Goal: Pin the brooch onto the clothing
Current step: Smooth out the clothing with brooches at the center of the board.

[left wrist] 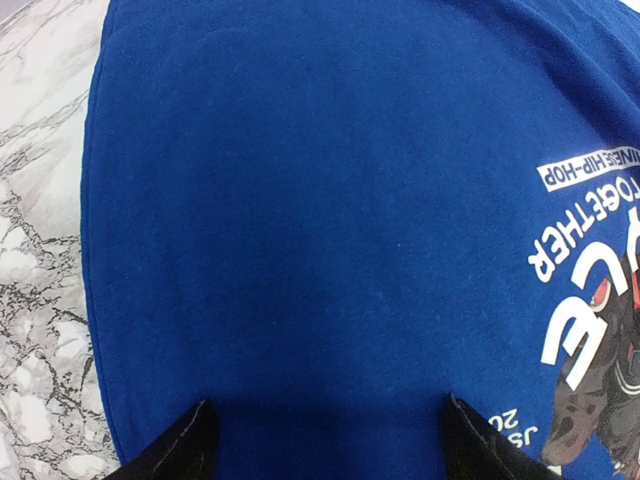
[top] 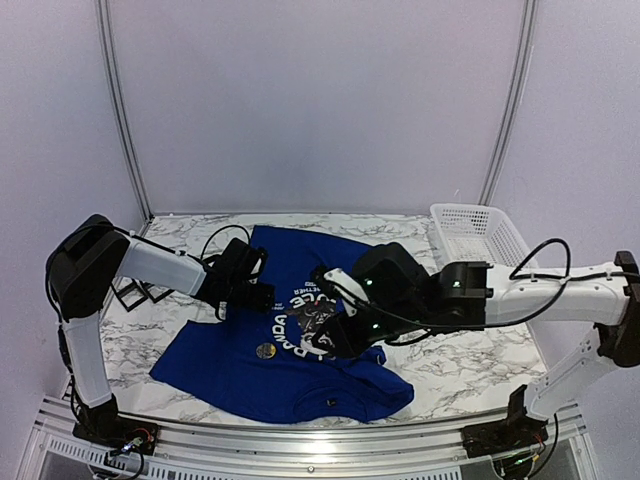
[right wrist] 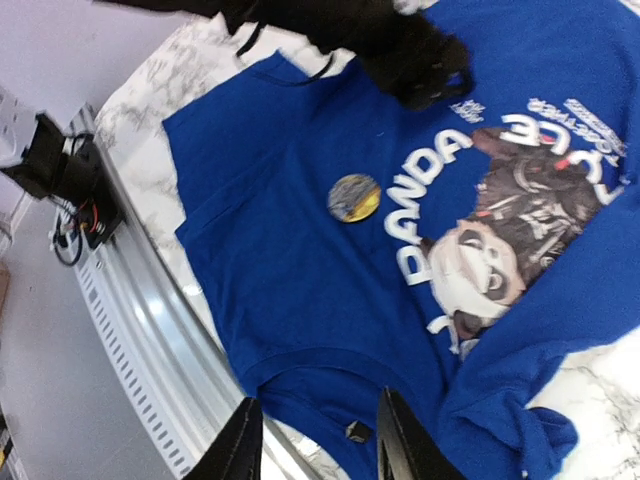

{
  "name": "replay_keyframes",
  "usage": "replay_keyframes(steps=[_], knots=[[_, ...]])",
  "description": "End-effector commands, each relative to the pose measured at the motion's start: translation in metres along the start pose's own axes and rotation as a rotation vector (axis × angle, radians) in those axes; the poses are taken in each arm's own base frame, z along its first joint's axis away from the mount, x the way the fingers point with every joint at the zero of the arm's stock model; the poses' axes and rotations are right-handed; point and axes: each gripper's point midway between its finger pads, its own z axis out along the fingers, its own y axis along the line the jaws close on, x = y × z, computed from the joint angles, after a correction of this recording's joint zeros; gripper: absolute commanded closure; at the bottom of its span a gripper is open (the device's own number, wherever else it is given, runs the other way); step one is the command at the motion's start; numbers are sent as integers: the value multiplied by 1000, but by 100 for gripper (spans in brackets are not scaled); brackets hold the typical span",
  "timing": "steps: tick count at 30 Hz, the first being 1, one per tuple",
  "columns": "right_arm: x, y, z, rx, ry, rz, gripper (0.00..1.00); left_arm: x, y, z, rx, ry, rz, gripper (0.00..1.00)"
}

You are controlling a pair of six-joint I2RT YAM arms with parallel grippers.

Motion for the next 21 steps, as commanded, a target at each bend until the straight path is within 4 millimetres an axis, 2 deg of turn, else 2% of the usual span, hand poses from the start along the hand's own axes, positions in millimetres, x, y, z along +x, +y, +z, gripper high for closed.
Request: replay_keyframes(steps=[1, 3, 4, 6, 10, 14, 16, 21], knots=[[31, -95, -25, 276, -1, 213, 65, 42, 12, 5, -15, 133, 2, 21], [50, -120, -36, 304, -9, 247, 60, 43, 12, 5, -15, 136, 5, 21], [58, -124, -40, 297, -8, 236, 59, 44, 12, 4, -15, 136, 6, 21], [71, -122, -41, 258, -7, 185, 57, 44, 13, 4, -14, 137, 8, 21], [86, -103, -30, 107, 8, 89, 53, 46, 13, 5, -15, 141, 8, 21], [103, -122, -18, 190, 86, 61, 54, 48, 15, 4, -23, 143, 2, 21], [105, -130, -12, 216, 94, 59, 57, 49, 15, 4, -22, 146, 1, 21], [93, -136, -1, 218, 47, 55, 62, 49, 15, 3, -22, 145, -4, 21]])
